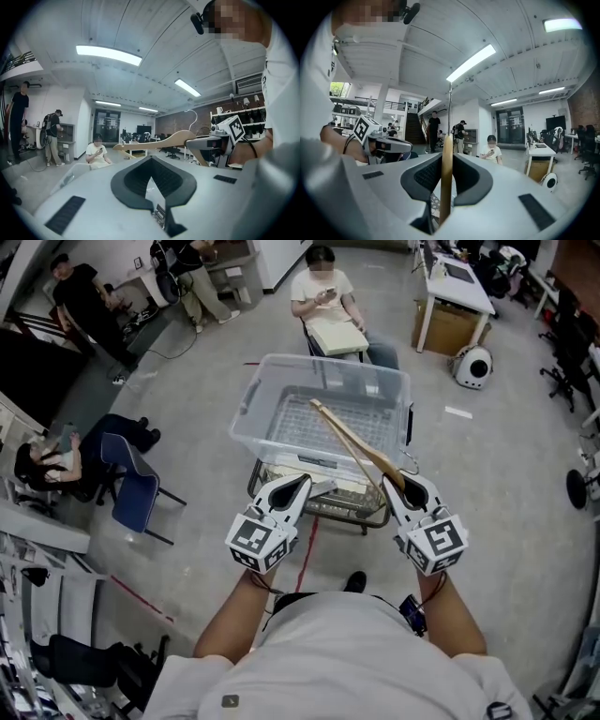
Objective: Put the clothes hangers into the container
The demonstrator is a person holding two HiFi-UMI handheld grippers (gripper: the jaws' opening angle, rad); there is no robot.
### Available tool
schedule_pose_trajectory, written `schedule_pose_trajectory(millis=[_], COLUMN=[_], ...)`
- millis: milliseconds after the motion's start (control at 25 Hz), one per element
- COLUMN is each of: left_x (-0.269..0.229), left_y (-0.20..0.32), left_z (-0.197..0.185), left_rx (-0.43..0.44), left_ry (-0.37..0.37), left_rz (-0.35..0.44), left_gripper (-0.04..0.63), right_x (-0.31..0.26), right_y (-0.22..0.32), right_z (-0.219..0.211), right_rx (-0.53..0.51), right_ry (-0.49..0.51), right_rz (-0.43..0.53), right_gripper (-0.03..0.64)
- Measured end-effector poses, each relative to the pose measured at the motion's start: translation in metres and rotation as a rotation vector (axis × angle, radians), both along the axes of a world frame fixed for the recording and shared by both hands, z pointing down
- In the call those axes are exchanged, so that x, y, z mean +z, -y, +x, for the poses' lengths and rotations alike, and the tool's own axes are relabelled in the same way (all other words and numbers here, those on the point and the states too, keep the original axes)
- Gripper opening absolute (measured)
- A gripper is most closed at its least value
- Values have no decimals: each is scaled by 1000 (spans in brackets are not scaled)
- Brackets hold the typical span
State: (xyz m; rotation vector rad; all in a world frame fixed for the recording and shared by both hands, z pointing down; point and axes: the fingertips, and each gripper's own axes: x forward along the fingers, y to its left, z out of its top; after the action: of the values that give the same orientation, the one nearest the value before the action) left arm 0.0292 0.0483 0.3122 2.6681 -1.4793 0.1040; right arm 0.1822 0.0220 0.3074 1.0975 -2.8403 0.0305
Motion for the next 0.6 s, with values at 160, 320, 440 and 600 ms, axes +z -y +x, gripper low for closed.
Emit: schedule_pose_trajectory(millis=[160,320,440,600], left_x=[9,12,14,20], left_y=[10,22,29,42], left_z=[8,7,-2,-24], left_rx=[-12,-25,-37,-46], left_ry=[4,7,1,-11], left_rz=[-16,-22,-25,-21], left_gripper=[15,15,15,15], right_x=[7,11,17,24], right_y=[16,31,41,56], right_z=[5,2,-8,-30], right_rx=[-22,-38,-48,-54], right_ry=[3,-2,-16,-23], right_rz=[-13,-18,-29,-29], right_gripper=[66,66,66,66])
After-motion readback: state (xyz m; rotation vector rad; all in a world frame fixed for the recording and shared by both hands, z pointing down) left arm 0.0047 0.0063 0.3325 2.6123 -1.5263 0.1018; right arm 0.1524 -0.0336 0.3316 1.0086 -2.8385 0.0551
